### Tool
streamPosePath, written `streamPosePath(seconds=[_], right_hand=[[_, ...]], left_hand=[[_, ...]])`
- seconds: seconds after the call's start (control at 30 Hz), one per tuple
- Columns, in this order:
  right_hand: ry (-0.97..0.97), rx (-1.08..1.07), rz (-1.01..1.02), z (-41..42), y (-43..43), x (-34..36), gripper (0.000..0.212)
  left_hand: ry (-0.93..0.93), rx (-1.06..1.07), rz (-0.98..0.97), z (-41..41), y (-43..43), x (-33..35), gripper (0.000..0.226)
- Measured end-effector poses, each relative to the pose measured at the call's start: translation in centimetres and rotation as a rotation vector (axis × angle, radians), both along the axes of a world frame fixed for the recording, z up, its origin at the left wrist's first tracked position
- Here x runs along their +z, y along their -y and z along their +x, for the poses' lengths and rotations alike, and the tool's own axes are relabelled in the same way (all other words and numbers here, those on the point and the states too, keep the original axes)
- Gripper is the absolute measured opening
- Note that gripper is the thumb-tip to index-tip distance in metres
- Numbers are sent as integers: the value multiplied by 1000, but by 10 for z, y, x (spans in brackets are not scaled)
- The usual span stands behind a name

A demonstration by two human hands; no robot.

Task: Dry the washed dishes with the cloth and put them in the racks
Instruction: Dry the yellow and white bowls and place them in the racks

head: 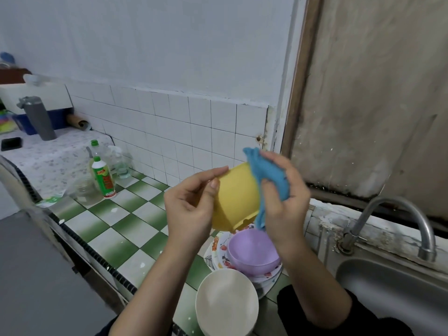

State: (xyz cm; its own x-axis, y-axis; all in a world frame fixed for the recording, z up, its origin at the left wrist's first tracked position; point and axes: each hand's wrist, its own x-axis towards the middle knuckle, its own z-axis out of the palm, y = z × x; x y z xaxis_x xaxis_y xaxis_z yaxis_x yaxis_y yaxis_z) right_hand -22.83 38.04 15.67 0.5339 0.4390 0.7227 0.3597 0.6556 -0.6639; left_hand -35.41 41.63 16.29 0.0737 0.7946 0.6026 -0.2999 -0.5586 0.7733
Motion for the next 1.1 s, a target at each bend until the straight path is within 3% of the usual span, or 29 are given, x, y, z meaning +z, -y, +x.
streamPosePath(seconds=[0.1,0.23,0.37,0.47,0.57,0.63,0.77,0.9,1.0,1.1], right_hand=[[-412,106,-69,19,-9,-1,35],[-689,266,-96,23,-15,-16,30],[-592,304,10,24,-8,-13,32],[-434,321,99,24,-4,-6,34],[-375,345,126,26,-3,-4,28],[-414,397,95,28,-3,-6,29],[-581,510,-152,31,-7,3,28],[-499,300,-548,23,-11,10,21],[-451,230,-594,-5,-14,9,30],[-295,245,-557,-33,-20,-12,29]], left_hand=[[112,-26,-28,-5,-5,6,29],[135,-6,-204,1,-10,5,28],[-21,21,-369,4,-20,-12,29],[-280,87,-671,4,-23,-8,54],[-345,-158,-983,-4,-20,-1,30],[-198,-344,-1092,-8,-21,-4,23],[-17,-257,-963,-11,-27,-12,44],[-119,-153,-646,-10,-28,-17,35],[-169,-133,-469,-2,-25,-24,31],[-110,-228,-413,7,-16,-21,31]])
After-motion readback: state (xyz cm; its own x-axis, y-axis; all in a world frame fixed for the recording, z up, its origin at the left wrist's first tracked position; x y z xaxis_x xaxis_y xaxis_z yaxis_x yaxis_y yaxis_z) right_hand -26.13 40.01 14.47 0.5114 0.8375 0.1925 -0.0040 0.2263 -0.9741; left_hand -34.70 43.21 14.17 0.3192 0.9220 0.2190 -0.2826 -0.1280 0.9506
